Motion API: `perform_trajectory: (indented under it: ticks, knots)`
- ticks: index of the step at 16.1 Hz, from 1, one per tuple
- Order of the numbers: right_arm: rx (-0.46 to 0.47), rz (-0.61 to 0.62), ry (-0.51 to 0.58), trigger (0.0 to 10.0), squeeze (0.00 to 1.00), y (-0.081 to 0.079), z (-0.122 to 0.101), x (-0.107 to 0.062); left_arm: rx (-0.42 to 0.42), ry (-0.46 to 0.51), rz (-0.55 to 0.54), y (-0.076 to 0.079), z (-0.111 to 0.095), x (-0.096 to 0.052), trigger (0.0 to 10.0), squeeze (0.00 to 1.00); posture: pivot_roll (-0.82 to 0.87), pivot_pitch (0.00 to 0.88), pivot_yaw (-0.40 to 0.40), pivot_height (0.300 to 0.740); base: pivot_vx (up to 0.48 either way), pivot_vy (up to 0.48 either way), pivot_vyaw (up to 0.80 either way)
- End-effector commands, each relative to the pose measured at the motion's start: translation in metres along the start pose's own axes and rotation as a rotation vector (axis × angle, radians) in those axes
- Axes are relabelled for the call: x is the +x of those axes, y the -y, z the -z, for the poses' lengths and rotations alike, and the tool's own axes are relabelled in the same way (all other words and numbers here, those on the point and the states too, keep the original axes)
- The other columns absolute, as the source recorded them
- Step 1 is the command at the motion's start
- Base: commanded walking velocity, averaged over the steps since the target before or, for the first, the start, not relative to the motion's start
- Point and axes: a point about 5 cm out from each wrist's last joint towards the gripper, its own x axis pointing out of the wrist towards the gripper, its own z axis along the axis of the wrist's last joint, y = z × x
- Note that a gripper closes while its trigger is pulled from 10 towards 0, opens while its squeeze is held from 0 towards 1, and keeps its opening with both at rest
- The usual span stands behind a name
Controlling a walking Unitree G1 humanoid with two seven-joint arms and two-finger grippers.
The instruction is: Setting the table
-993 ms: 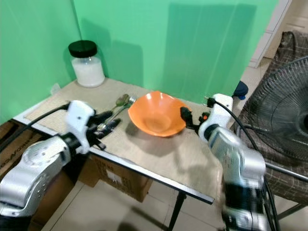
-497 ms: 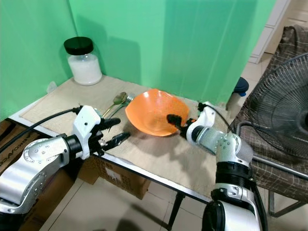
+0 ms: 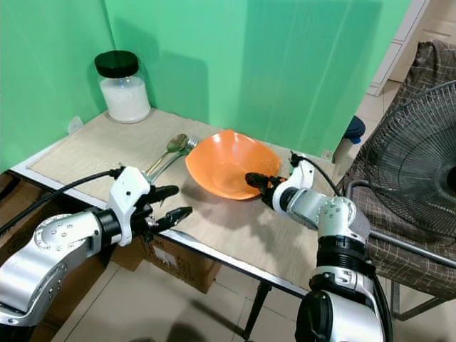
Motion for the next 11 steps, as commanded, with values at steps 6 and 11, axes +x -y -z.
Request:
perform_trajectory:
  ticks: [6, 11]
  knots:
    - [0.023, -0.007, 0.014, 0.0, 0.0, -0.0026, -0.004, 0.0026, 0.023, -0.003, 0.005, 0.0041, -0.0003, -0.0001, 10.0, 0.12, 0.05, 0.0, -0.061, 0.74, 0.0, 0.0, 0.0]
    - [0.027, -0.015, 0.017, 0.0, 0.0, -0.0046, -0.0052, 0.0044, 0.034, -0.005, -0.001, 0.0014, -0.001, 0.0003, 10.0, 0.12, 0.05, 0.0, -0.054, 0.74, 0.0, 0.0, 0.0]
